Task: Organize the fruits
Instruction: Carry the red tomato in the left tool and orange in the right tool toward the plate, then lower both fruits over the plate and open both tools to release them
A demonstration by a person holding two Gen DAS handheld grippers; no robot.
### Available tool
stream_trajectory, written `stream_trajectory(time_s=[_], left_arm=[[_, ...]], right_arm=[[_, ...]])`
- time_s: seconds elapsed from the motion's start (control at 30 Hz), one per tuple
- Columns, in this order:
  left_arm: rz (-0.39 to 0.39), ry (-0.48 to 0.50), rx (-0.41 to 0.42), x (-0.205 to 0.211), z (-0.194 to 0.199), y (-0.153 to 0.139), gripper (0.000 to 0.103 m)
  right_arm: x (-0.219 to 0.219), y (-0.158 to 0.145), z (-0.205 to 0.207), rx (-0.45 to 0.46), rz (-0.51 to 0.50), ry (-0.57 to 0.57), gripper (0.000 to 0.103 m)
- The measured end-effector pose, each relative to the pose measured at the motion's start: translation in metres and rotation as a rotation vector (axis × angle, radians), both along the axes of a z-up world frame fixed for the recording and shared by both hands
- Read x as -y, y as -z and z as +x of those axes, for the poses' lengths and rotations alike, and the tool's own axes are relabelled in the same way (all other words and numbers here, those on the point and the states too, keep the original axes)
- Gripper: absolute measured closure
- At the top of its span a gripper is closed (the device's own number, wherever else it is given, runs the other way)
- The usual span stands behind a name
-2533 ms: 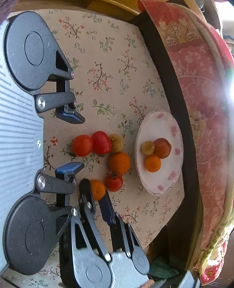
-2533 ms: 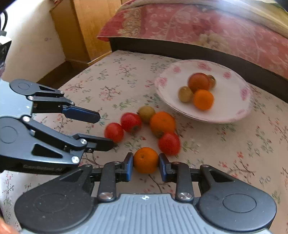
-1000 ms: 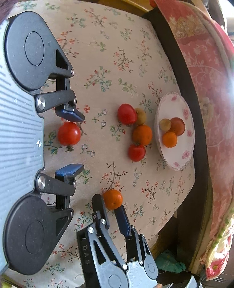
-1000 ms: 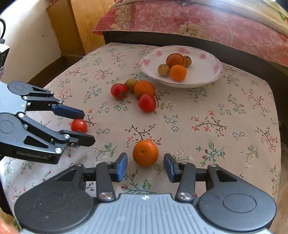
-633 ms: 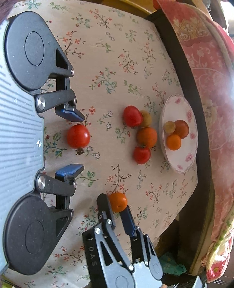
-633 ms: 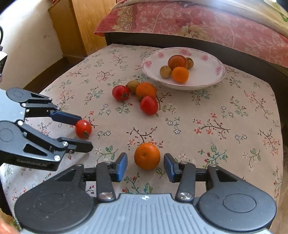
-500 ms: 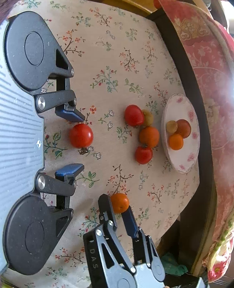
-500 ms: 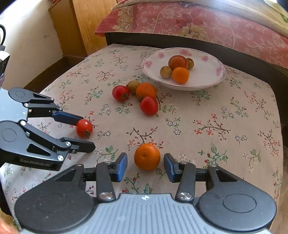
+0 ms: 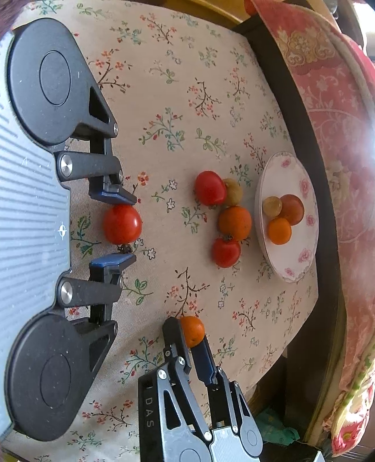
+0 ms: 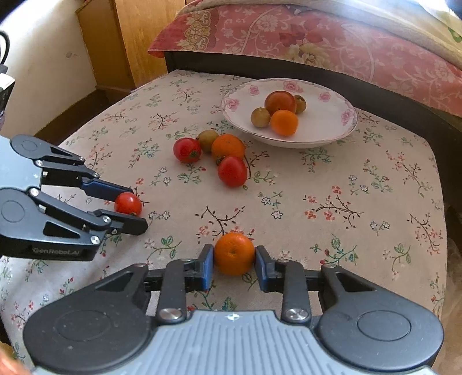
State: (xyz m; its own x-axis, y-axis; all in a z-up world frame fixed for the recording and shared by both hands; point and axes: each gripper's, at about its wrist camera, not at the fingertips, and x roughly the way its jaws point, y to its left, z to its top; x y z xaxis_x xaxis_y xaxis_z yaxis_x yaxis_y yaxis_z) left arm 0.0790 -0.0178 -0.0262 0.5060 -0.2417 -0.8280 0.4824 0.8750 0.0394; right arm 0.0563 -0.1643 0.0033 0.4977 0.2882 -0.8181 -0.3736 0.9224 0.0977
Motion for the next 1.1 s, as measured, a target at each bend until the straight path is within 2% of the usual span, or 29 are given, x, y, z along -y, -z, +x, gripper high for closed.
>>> stream_trajectory(time_s=[0.4, 1.1], left_arm=[[-0.026, 0.013, 0.044, 0.01, 0.009, -0.015, 0.06], [-0.073, 0.005, 0.13, 0.034, 0.048, -0.042, 0.06]], right_arm=[[0.0, -0.012, 0.005, 0.029, 0.021, 0.013, 0.07], [0.01, -0.033, 0.034, 0.089, 0.071, 0.073, 0.07]])
